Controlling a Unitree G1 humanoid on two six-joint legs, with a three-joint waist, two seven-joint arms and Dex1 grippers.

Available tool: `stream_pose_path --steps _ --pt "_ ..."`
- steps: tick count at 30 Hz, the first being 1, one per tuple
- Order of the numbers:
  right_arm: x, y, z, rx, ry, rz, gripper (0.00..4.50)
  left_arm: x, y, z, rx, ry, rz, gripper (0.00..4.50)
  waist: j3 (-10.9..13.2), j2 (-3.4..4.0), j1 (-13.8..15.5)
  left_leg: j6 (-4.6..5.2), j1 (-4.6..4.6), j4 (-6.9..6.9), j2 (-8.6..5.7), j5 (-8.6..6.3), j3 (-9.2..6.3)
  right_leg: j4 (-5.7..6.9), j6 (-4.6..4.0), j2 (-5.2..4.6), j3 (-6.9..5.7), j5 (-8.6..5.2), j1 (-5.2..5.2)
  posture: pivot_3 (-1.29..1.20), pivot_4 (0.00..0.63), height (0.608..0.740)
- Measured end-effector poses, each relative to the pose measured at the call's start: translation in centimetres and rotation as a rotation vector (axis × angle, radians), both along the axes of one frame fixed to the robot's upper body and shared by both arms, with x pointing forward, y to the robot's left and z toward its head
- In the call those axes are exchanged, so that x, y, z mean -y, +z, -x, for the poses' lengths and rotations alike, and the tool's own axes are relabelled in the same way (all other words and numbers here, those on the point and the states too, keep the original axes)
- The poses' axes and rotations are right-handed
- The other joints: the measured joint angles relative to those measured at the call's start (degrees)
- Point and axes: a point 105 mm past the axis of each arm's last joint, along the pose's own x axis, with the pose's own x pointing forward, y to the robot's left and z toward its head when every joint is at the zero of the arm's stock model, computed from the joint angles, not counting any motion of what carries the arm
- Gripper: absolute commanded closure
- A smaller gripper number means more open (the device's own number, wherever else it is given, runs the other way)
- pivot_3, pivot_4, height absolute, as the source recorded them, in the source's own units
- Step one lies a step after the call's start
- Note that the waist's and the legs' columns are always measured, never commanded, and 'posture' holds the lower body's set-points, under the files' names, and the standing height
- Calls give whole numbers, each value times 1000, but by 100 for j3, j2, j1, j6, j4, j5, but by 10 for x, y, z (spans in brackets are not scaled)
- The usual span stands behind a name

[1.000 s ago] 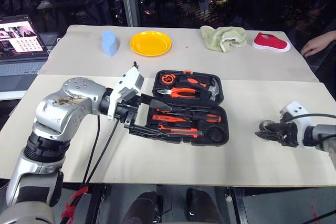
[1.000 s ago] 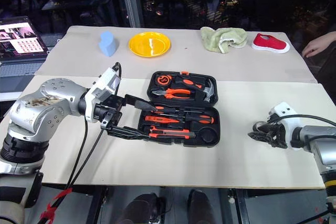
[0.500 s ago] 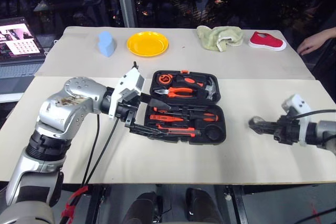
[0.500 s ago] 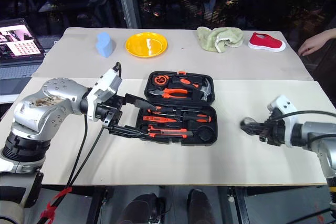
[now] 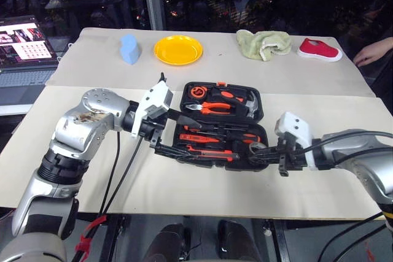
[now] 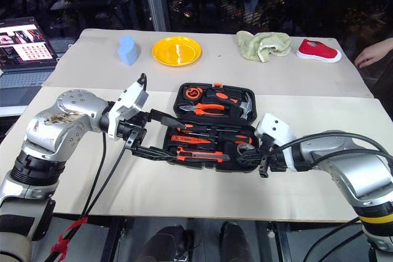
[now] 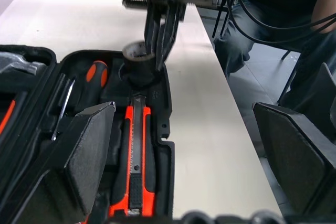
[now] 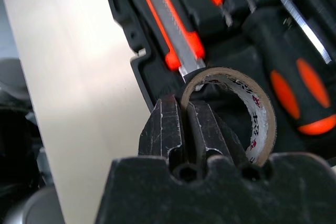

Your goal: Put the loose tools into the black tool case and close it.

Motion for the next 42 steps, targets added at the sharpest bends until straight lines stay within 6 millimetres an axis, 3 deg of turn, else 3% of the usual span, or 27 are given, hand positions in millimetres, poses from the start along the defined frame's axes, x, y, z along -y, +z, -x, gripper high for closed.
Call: stream_pose_path --steps 1,4,14,19,21,22,23,26,33,37,42 --pt "0 -4 -1 -6 -5 9 4446 0 0 0 3 0 -1 0 0 0 -5 2 -9 1 0 5 0 1 0 0 1 0 -10 0 150 740" --pt "0 -8 -3 9 -12 28 3510 2 -1 0 6 -5 -1 0 0 0 -14 -5 -27 6 0 10 1 6 -2 1 0 1 -29 0 150 740" --pt "-5 -5 0 4 -11 -3 76 4 -1 0 6 -16 -1 0 0 -1 -22 -4 -41 5 0 11 2 8 -3 2 1 2 -45 0 150 740" --pt "1 26 -1 51 -72 -102 21 4 -2 -4 6 16 5 0 -1 -1 -19 -4 -40 6 0 11 0 7 -3 1 2 2 -41 0 150 740" --pt "11 39 -5 90 -147 -156 568 -4 -3 -16 -2 100 23 0 -1 -1 -16 -4 -38 6 1 11 0 8 -3 4 3 2 -40 0 150 740" --pt "19 44 -9 107 -203 -193 719 -10 -4 -25 -5 168 32 519 -1 -1 -17 -4 -36 5 1 12 0 9 -3 4 3 3 -41 0 150 740" --pt "25 46 -11 114 -242 -215 998 -15 -6 -32 -10 224 33 702 -1 -1 -17 -4 -35 5 1 12 0 12 -4 6 3 3 -41 0 150 740" --pt "51 39 -19 114 -408 -260 2100 -42 -25 -60 -31 450 3 1846 -2 -1 -21 -4 -33 3 0 12 6 16 -4 7 3 3 -43 0 150 740" --pt "80 12 -38 138 -600 -266 4500 -77 -63 -87 -42 677 -99 4467 -3 -1 -39 -5 -33 2 -1 12 14 20 -4 12 3 4 -46 0 150 740" --pt "82 -4 -51 146 -619 -237 4500 -73 -86 -96 -52 716 -140 4467 -3 -1 -40 -5 -35 5 -2 13 17 22 -3 12 4 5 -48 0 150 740" --pt "78 -13 -65 171 -593 -180 4500 -60 -96 -95 -44 670 -169 4467 -3 -1 -47 -5 -36 3 -2 13 18 22 -4 9 5 6 -51 0 150 740"
